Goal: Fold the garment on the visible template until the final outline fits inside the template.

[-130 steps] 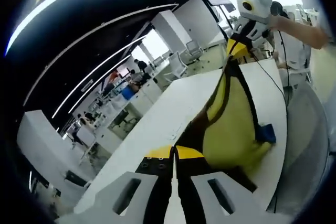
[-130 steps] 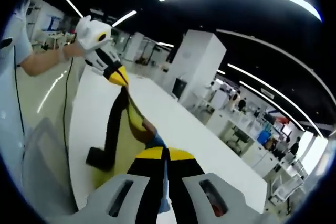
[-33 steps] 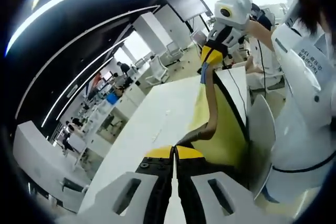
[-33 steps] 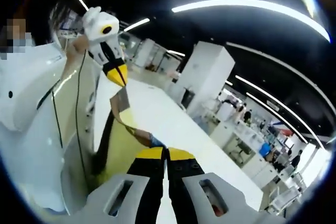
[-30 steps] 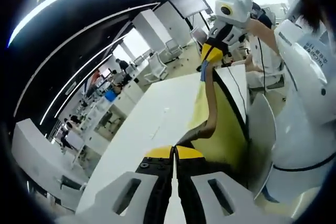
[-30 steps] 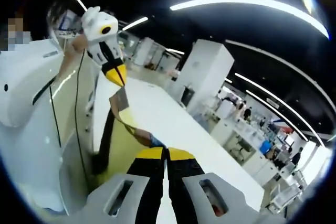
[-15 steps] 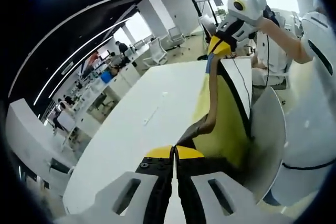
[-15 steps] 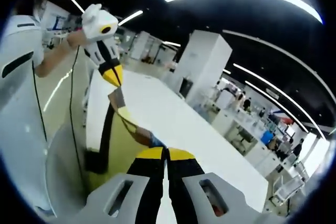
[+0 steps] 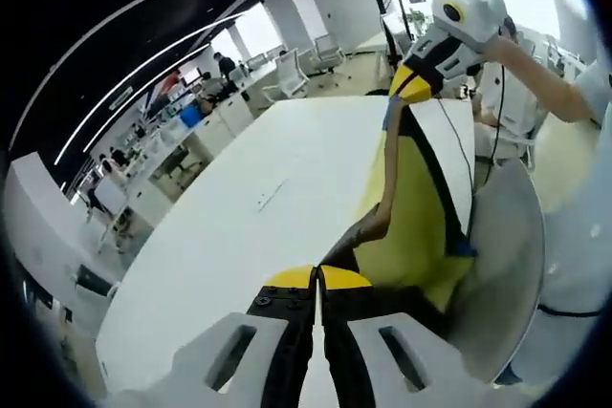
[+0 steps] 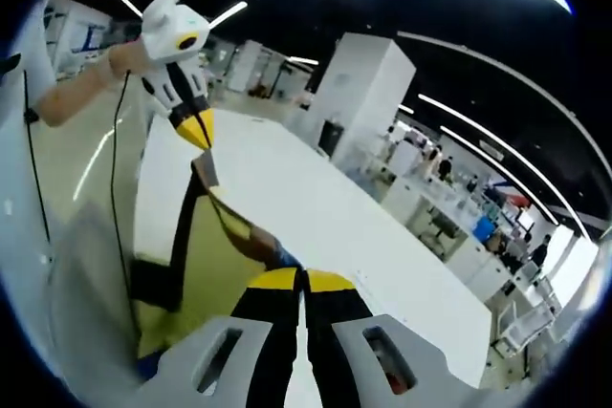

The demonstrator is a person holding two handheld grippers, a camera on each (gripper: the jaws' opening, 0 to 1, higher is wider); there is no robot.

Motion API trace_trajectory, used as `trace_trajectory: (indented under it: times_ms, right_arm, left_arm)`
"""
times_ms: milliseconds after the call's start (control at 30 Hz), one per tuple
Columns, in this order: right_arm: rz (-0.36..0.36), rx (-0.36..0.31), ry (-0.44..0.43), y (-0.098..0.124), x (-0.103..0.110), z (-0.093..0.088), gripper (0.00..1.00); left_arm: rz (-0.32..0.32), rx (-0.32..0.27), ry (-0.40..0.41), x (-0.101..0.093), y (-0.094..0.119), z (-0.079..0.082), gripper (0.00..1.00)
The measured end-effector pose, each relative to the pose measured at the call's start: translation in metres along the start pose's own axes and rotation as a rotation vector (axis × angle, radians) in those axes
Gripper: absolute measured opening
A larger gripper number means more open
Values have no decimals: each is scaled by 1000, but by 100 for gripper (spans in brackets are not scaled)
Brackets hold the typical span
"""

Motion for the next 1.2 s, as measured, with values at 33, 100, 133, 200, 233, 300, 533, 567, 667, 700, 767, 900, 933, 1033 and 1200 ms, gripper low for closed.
trace_trajectory:
  times_ms: [33, 100, 133, 200, 233, 300, 533, 567, 667, 700, 767, 900, 933, 1033, 1200]
  right_arm:
    - [-4, 4, -2, -3, -2, -2, 1]
    - [-12, 0, 19, -11, -4, -5, 1]
    - [-14, -5, 29, -13, -5, -5, 1]
    - [-19, 13, 1, -20, -7, -10, 1]
    - [-20, 18, 2, -24, -8, -12, 1]
    - [-16, 29, -14, -32, -9, -17, 1]
    - [-19, 56, -52, -53, -18, -33, 1]
    - [-20, 59, -56, -55, -20, -34, 1]
    - [-20, 74, -60, -64, -22, -40, 1]
    - [-19, 78, -64, -67, -23, -41, 1]
    - [-21, 82, -66, -72, -24, -43, 1]
    - [-25, 100, -77, -86, -27, -52, 1]
    - [-24, 103, -81, -88, -28, -54, 1]
    - [-27, 118, -93, -100, -30, -63, 1]
    - [-24, 159, -102, -118, -33, -78, 1]
  left_arm:
    - [-4, -3, 10, 2, -3, -1, 0]
    - [-10, -5, 31, 10, -12, -3, 0]
    - [-10, -3, 38, 13, -16, -4, 0]
    - [-9, 1, 55, 18, -23, -8, 0]
    - [-7, 2, 67, 21, -27, -10, 0]
    - [-7, -2, 87, 27, -34, -13, 0]
    - [-21, -11, 151, 39, -55, -23, 0]
    - [-20, -12, 156, 41, -57, -24, 0]
    - [-13, -6, 166, 46, -64, -26, 0]
    - [-4, 3, 159, 48, -66, -27, 0]
    - [-3, 9, 158, 51, -71, -28, 0]
    - [-3, 5, 182, 58, -84, -31, 0]
    - [-3, 5, 186, 60, -86, -32, 0]
    - [3, 24, 180, 67, -97, -37, 0]
    - [3, 42, 175, 73, -111, -42, 0]
Point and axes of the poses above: the point that each gripper's makers call its tool centre point, and the gripper's own axes: y roughly backward along the fingers, x roughly to its left, z roughly out of its top, the point moved 5 cm from there along y, roughly backward along the fingers, and after that the axes turned 5 degrees about -z, right-handed, at the moved point
